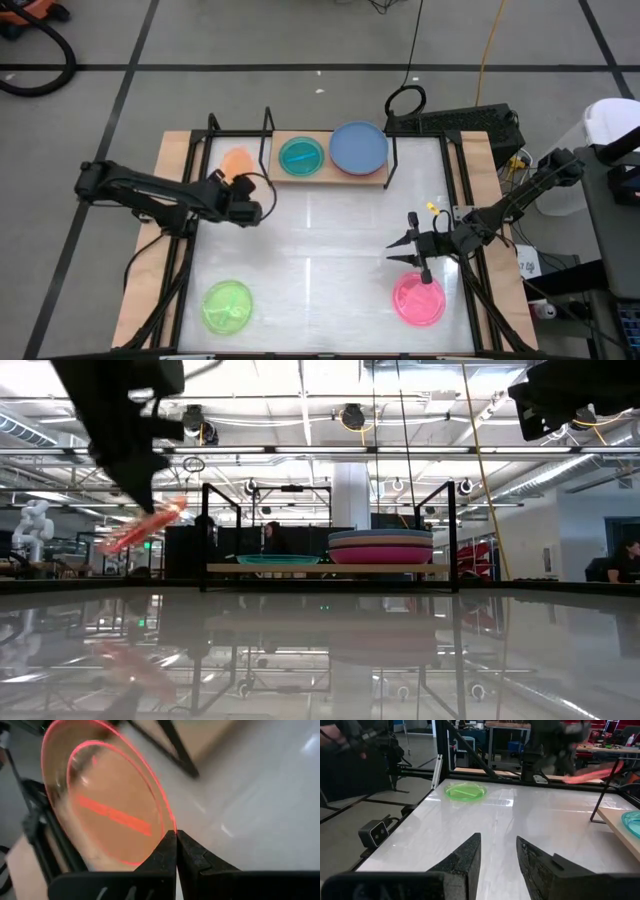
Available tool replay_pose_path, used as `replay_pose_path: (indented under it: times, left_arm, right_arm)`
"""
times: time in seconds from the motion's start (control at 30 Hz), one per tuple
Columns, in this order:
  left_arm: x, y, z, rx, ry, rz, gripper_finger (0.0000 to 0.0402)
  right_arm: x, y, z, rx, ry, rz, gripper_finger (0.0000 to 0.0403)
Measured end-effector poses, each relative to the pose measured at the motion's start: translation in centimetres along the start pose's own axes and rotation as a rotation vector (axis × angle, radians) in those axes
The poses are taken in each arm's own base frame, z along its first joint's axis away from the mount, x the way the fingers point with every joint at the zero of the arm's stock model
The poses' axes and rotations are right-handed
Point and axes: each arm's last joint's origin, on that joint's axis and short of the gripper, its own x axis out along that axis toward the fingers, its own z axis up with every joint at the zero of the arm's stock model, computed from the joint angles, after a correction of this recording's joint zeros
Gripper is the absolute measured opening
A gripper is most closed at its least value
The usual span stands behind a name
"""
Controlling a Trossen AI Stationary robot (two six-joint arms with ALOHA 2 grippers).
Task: Place and stack plates onto a shelf
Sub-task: Stack the light orange plate on the light blue plate
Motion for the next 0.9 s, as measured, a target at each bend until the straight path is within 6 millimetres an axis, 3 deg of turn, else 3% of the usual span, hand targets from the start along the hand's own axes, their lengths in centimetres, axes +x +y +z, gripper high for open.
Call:
replay_pose_path:
  times: [0.4, 0.6, 0.73, 0.9]
  left_arm:
    - [-7.3, 2.6, 5.2, -0.045, -0.258, 0.125, 0.0000]
    - [-9.0, 1.6, 9.4, 0.007, -0.517, 0.067, 0.0000]
    - [-8.5, 0.6, 12.4, 0.117, -0.628, 0.034, 0.0000]
    - [-4.6, -0.3, 14.6, 0.222, -0.568, 0.009, 0.0000]
  right_arm:
    - [-0.1, 0.4, 0.0, 0.001, -0.006, 0.023, 0.0107]
    - [-0.1, 0.3, 0.0, 0.001, -0.007, 0.016, 0.0107]
    - [-0.1, 0.3, 0.2, 0.005, -0.026, 0.017, 0.0107]
    - [-0.1, 0.4, 0.3, 0.007, -0.036, 0.018, 0.0107]
